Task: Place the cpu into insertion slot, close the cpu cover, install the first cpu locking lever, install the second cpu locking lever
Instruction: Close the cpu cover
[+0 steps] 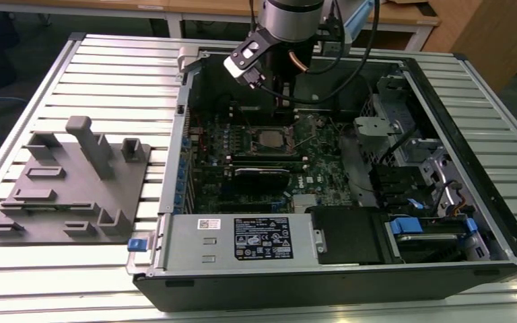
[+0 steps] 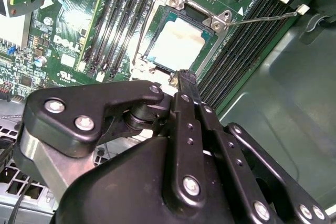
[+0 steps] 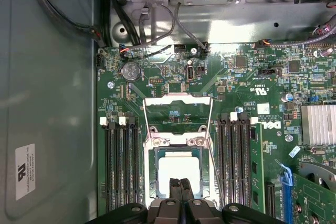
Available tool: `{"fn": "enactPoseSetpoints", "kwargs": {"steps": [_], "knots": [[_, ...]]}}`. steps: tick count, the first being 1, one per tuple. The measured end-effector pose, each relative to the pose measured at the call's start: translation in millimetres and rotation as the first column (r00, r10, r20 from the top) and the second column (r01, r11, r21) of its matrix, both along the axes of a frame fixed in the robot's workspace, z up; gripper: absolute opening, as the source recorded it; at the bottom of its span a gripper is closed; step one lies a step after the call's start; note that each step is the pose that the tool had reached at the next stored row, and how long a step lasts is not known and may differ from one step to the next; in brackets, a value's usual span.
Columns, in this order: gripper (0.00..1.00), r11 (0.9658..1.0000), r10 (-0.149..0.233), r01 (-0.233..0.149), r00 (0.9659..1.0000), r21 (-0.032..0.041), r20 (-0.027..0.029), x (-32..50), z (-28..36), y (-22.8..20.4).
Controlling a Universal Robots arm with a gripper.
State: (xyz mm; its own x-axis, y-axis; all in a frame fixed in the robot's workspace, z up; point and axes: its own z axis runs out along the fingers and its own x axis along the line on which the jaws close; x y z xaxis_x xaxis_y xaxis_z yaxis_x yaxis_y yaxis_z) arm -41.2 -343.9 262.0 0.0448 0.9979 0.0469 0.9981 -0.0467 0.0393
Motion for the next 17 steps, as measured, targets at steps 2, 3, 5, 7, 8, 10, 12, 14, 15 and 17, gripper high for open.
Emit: {"fn": "enactPoseSetpoints", "kwargs": {"steps": [2, 3, 5, 7, 8, 10, 12, 14, 15, 17], "knots": [[0.11, 1.0000, 0.000, 0.000, 1.0000, -0.0001, -0.0001, 0.2, 0.1, 0.0], [0.11, 1.0000, 0.000, 0.000, 1.0000, -0.0001, -0.0001, 0.5, 0.1, 0.0], [0.11, 1.0000, 0.000, 0.000, 1.0000, -0.0002, -0.0001, 1.4, 0.1, 0.0], [0.11, 1.0000, 0.000, 0.000, 1.0000, -0.0001, -0.0001, 2.9, 0.0, 0.0], [0.11, 1.0000, 0.000, 0.000, 1.0000, -0.0001, -0.0001, 3.7, 0.0, 0.0], [0.11, 1.0000, 0.000, 0.000, 1.0000, -0.0001, -0.0001, 5.8, 0.0, 0.0], [0.11, 1.0000, 0.000, 0.000, 1.0000, 0.0000, 0.0000, 7.9, 0.0, 0.0], [0.11, 1.0000, 0.000, 0.000, 1.0000, 0.0000, 0.0000, 8.8, 0.0, 0.0], [0.11, 1.0000, 0.000, 0.000, 1.0000, 0.0000, 0.0000, 8.8, 0.0, 0.0], [0.11, 1.0000, 0.000, 0.000, 1.0000, 0.0000, -0.0001, 15.5, 0.0, 0.0]]}}
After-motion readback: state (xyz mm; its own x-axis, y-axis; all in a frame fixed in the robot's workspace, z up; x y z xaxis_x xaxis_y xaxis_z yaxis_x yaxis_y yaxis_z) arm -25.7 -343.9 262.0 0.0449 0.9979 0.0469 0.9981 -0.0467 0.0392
